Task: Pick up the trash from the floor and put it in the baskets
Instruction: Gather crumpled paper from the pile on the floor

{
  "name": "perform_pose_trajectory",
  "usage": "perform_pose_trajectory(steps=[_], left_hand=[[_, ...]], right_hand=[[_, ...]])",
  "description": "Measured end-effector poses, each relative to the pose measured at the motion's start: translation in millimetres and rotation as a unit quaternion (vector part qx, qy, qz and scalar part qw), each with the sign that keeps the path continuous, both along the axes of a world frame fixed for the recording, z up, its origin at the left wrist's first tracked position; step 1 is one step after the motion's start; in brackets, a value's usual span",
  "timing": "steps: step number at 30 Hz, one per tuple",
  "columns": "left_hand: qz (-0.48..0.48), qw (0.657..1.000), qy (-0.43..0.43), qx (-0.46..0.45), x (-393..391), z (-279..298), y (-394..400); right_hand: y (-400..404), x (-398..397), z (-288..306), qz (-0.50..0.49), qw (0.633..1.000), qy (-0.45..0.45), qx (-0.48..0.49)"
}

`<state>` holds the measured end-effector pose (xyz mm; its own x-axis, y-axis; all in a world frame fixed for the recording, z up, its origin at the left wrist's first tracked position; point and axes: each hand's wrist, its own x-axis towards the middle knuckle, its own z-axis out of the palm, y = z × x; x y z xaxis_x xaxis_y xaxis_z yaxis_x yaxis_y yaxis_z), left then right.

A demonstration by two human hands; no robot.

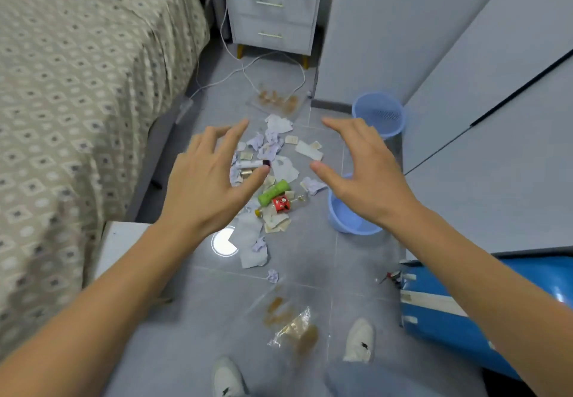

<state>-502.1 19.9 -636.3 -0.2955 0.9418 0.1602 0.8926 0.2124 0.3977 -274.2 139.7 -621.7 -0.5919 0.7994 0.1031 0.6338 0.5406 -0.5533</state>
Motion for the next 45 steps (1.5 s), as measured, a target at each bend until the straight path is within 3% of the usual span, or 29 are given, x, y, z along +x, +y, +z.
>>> perform_pose_trajectory(steps=[5,10,19,24,29,37,41,45], left_hand=[[0.036,0.997,-0.02,-0.064,1,-216,-9],[-0.019,0.989,-0.021,-0.144,-19,-384,-15],[-0.157,0.968,0.012,-0.197,-43,-578,-24],[-0.257,0.937,0.041,-0.234,-41,-645,-17],[-0.286,0.928,0.045,-0.235,-43,-666,-10],[-0.307,0.93,0.061,-0.193,-35,-671,-2],[-0.301,0.942,0.036,-0.146,-34,-657,6],[-0.322,0.944,0.02,-0.074,-22,-598,38]], right_hand=[[2,-19,-224,0.041,0.998,-0.001,-0.039],[-8,-42,-397,0.068,0.996,0.003,-0.063],[-58,-46,-589,0.028,0.995,0.032,-0.09],[-122,-12,-670,0.029,0.991,-0.071,-0.105],[-159,-2,-706,0.039,0.979,-0.132,-0.15],[-140,-12,-706,0.013,0.988,-0.119,-0.096],[-112,-6,-680,-0.034,0.993,-0.057,-0.095],[-70,0,-615,-0.099,0.994,0.012,-0.036]])
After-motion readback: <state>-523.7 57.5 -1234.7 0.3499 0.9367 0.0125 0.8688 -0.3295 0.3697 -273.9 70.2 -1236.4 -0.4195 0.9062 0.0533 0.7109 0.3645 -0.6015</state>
